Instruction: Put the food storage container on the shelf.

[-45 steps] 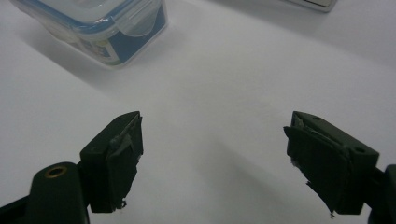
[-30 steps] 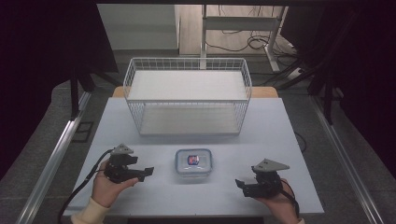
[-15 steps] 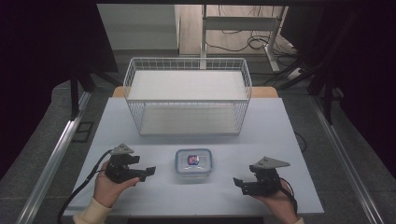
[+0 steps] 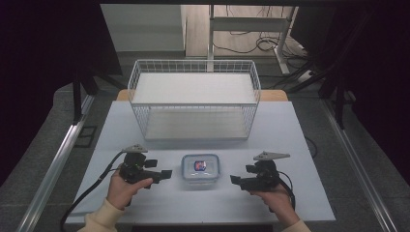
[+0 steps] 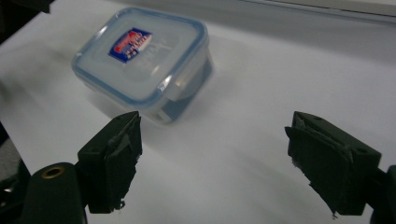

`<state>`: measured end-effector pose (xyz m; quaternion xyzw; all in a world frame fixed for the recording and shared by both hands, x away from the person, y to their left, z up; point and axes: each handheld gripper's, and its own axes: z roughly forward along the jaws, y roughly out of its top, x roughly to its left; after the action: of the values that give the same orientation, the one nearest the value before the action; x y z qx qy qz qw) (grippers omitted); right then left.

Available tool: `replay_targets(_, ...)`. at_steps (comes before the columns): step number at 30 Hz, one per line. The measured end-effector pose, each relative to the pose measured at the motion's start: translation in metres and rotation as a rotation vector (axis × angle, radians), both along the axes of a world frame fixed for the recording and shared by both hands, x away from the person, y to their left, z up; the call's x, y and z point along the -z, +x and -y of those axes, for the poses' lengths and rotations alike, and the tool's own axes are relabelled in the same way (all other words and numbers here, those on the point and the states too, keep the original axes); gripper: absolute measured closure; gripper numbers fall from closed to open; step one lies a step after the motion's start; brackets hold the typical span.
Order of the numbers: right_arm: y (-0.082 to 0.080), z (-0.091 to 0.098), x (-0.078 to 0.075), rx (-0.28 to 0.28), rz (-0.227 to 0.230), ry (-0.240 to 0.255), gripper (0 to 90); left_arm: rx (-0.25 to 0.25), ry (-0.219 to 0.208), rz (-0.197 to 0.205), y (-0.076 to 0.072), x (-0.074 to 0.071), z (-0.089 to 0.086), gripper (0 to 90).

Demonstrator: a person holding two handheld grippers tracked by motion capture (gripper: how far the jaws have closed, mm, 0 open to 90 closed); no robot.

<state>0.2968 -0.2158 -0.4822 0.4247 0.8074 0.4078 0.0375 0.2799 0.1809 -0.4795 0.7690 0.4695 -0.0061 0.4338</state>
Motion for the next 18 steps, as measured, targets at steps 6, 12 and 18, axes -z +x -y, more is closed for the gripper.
replay_targets(6,0.015,-0.012,0.003,-0.003,-0.053,0.041,17.7,-0.015,-0.067,-0.057,0.011,0.004,0.001,15.8)
replay_targets(12,0.028,-0.025,0.004,-0.012,-0.087,0.055,17.6,-0.052,-0.134,-0.089,0.017,0.009,0.006,16.2)
replay_targets(18,0.038,-0.036,0.01,-0.031,-0.143,0.08,17.6,-0.05,-0.157,-0.116,0.023,0.014,0.013,16.5)
